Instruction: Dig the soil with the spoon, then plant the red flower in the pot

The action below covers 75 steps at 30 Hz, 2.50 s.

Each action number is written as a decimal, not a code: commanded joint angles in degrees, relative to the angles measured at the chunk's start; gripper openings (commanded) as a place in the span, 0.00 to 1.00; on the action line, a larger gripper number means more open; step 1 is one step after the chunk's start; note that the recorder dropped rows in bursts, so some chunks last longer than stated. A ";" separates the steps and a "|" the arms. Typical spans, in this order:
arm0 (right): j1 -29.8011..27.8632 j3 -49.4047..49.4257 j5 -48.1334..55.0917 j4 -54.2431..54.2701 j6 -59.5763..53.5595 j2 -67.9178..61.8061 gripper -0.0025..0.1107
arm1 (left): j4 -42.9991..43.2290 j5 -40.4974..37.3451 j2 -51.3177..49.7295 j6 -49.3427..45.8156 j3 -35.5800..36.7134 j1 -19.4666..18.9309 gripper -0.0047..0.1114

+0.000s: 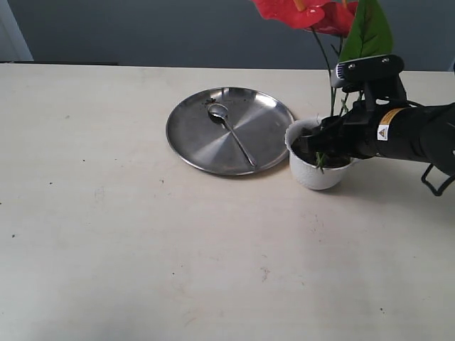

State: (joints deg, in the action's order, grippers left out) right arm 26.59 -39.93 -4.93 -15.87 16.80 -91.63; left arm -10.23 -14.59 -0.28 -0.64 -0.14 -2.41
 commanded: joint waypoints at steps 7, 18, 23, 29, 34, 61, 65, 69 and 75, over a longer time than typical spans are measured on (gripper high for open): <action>0.57 0.90 3.03 -3.77 -0.70 1.11 0.45 | 0.09 0.86 0.28 0.06 0.14 0.37 0.04; 0.57 0.80 2.31 -5.61 -0.70 1.13 0.53 | 0.09 0.86 0.28 0.06 0.14 0.37 0.04; 0.57 0.80 2.05 -5.45 -0.70 1.13 0.56 | 0.09 0.86 0.28 0.06 0.14 0.37 0.04; 0.57 0.80 2.04 -5.05 -0.48 1.49 0.56 | 0.09 0.86 0.28 0.06 0.14 0.37 0.04; 0.57 0.80 3.01 -5.05 -0.35 3.58 0.56 | 0.09 0.86 0.28 0.06 0.14 0.37 0.04; 0.85 0.80 10.40 -0.03 -0.24 10.86 0.56 | 0.09 0.86 0.28 0.06 0.14 0.37 0.04; 0.85 0.80 11.31 1.06 -0.24 12.56 0.45 | 0.09 0.86 0.28 0.06 0.14 0.37 0.04; 0.85 0.80 12.86 2.85 -0.24 13.99 0.34 | 0.09 0.86 0.28 0.06 0.14 0.37 0.04; 0.85 0.80 15.89 3.78 -0.24 15.28 0.34 | 0.09 0.86 0.28 0.06 0.14 0.37 0.04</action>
State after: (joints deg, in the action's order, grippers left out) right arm 27.20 -39.46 9.53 -12.74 16.57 -77.42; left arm -10.23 -14.59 -0.28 -0.64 -0.14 -2.41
